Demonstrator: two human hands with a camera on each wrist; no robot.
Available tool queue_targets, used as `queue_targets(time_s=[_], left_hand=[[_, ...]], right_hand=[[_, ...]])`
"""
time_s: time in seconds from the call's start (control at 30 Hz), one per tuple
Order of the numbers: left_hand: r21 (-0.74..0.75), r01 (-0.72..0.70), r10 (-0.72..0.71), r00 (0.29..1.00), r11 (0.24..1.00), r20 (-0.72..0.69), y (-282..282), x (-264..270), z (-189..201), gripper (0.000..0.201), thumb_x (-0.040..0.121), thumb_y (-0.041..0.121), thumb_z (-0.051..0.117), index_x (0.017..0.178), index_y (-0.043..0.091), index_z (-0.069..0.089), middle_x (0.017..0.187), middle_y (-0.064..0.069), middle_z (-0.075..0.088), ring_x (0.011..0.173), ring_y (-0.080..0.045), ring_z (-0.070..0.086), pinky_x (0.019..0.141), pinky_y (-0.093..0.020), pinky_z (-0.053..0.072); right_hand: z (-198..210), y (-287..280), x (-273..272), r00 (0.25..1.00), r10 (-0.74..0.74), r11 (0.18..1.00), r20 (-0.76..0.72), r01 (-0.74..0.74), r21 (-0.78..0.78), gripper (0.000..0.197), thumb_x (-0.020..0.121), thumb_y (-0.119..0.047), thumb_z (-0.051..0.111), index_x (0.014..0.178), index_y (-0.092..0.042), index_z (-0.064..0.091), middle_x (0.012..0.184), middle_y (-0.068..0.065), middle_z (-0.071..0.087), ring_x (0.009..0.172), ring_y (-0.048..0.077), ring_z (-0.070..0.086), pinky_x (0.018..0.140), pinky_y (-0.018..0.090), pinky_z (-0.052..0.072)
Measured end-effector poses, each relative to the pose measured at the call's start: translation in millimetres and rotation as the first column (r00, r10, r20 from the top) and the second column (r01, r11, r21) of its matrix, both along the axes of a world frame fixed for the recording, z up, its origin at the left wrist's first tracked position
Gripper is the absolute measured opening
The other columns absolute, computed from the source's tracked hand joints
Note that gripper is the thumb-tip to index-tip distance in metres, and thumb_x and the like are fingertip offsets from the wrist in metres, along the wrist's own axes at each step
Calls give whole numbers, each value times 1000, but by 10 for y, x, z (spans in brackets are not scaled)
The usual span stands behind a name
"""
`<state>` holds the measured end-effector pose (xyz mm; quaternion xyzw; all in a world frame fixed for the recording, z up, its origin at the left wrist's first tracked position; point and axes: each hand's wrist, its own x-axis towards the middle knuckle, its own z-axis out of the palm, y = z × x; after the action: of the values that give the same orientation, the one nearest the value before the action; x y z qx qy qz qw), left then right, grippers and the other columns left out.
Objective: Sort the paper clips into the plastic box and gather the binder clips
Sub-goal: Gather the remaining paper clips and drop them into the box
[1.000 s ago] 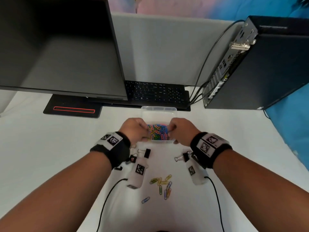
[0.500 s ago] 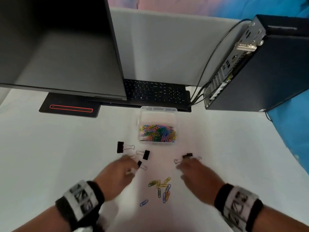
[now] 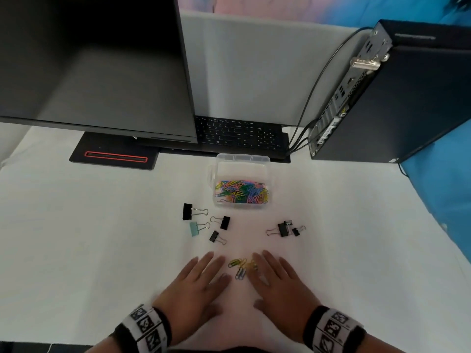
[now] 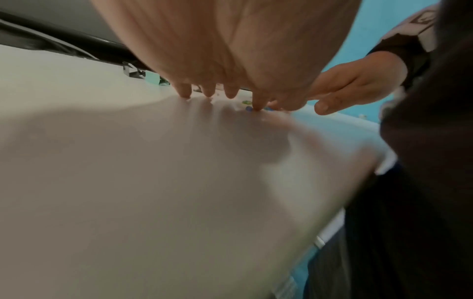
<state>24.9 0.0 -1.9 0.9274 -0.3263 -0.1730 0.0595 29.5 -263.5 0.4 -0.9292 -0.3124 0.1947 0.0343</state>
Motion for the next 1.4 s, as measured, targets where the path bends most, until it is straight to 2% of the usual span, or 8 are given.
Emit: queue_targets(time_s=[0.1,0.23,0.37,0.5,0.63,0.77,1.2,1.4], left_hand=[[-78,-152,151,988,985,-21,-100,135,14,62,79,49,60,133,23,47,141,-7,47,124,-29,48,96,-42,48],[-143,-346,324,933,927,-156,-306,289,2,70,80,38,65,142,21,37,131,-1,43,116,-25,40,99,-39,44],[-115,-481,451,866,869,-216,-589,378,-25,53,83,46,62,129,25,48,124,2,40,113,-22,37,97,-34,41],[-130,-561,530,822,818,-210,-748,410,-63,21,90,34,56,105,21,53,113,-1,44,106,-22,43,84,-35,46],[-116,-569,545,818,814,-187,-773,456,-59,10,93,26,50,99,17,52,108,-3,48,100,-23,47,76,-33,43],[-60,-550,529,822,833,-210,-786,522,-22,9,93,22,50,99,15,51,109,-6,53,100,-25,49,82,-35,45],[85,-338,347,927,937,-145,-833,517,107,30,84,5,53,113,12,49,116,-9,50,105,-26,49,85,-33,46],[46,-393,393,895,919,-212,-761,550,90,18,84,7,43,99,14,50,105,-10,55,97,-30,54,75,-36,43]], right_hand=[[69,62,146,986,-168,980,-2,167,111,65,88,-41,53,144,-18,29,149,7,34,132,30,37,102,44,44],[41,113,280,886,-431,873,-171,457,172,71,84,-40,62,143,-21,27,132,1,36,113,22,35,94,35,46],[-16,242,330,865,-445,847,-230,490,206,42,86,-22,62,124,-23,45,119,3,38,104,24,41,84,36,48],[-31,300,388,866,-443,854,-234,486,184,23,88,-13,55,106,-23,46,109,5,44,93,23,42,75,37,47],[-15,315,430,870,-432,870,-236,471,146,15,89,-10,52,98,-20,45,103,5,49,92,24,43,72,37,45],[33,359,486,871,-430,880,-240,463,103,12,89,-9,52,99,-15,48,105,9,53,94,27,46,70,33,35],[45,371,458,934,-311,941,-174,329,82,30,83,-1,52,110,-13,48,108,11,50,94,30,52,70,33,38],[24,363,447,957,-266,959,-117,274,67,21,84,-6,49,105,-10,51,104,14,54,87,33,55,64,35,38]])
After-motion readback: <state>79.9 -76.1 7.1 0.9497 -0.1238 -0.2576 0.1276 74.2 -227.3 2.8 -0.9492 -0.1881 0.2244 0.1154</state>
